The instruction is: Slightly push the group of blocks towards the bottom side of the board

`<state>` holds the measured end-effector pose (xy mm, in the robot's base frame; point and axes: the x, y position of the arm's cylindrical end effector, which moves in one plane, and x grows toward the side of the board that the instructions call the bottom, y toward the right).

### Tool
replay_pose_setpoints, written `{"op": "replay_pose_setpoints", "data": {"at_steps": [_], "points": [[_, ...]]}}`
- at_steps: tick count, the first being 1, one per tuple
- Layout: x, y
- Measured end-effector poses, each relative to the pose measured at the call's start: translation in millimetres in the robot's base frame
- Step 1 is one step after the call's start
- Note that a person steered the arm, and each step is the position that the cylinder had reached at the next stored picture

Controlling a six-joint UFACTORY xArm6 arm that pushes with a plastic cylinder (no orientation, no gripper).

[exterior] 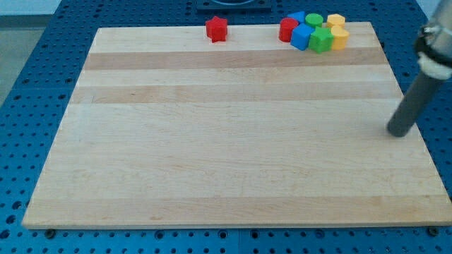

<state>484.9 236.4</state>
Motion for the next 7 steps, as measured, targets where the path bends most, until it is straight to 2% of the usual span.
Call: {"op": "replay_pose_setpoints", "data": {"at_steps": [1,2,4,5,7], "points": [[-9.1,-48.6],[-43.9,-103.6],[-136.1,-172.4],[-171.3,-196.8],[-263.1,-199.0]]}}
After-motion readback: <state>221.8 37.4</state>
